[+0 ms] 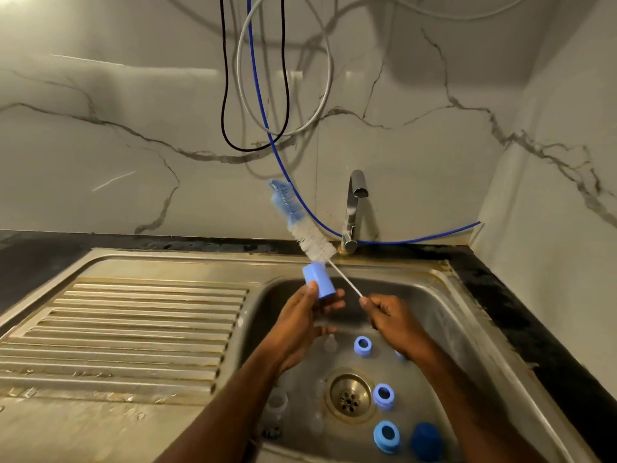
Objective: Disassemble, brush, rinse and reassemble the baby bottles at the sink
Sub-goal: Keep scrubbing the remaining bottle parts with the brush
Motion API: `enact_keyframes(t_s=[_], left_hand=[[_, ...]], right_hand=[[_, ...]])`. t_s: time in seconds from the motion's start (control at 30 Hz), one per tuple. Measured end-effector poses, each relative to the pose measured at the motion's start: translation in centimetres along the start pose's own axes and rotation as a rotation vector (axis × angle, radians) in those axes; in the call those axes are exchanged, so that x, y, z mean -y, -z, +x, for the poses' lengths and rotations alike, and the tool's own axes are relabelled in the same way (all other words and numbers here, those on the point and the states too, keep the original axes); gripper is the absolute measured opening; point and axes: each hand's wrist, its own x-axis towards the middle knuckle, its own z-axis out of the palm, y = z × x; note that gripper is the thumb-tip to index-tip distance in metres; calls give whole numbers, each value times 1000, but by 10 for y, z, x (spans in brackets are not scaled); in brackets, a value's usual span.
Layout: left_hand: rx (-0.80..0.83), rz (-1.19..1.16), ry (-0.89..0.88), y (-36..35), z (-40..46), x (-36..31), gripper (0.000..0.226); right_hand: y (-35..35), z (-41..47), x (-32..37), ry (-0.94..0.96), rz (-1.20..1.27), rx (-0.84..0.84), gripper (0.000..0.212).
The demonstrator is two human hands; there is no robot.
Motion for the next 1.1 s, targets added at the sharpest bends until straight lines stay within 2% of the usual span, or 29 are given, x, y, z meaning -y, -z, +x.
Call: enact_keyframes(t_s=[0.1, 0.17, 0.3, 0.37, 0.47, 0.73, 0.83, 0.97, 1.1], left_hand=[[-22, 361, -99, -10, 5, 10, 30], [-15, 590, -128, -13, 14, 21, 34], [169, 937, -141, -36, 32, 44, 39], [278, 1058, -133, -54, 43, 64, 40], [352, 1227, -135, -80, 59, 94, 50], [490, 1405, -70, -105, 84, 144, 60], [522, 1553, -67, -110, 82, 151, 56], [569, 1619, -82, -110, 78, 157, 53], [551, 1587, -106, -107, 76, 154, 71]], right_hand=[[20, 4, -3, -45, 2, 18, 44], [43, 1, -13, -115, -13, 79, 42], [80, -12, -30, -310, 17, 188, 26], [86, -13, -37, -373, 52, 158, 21], [87, -9, -44, -393, 27, 113, 19], [88, -2, -53, -420, 28, 107, 20], [84, 1, -55, -418, 25, 111, 18], [78, 2, -56, -430, -25, 146, 23], [78, 3, -53, -418, -47, 159, 22]])
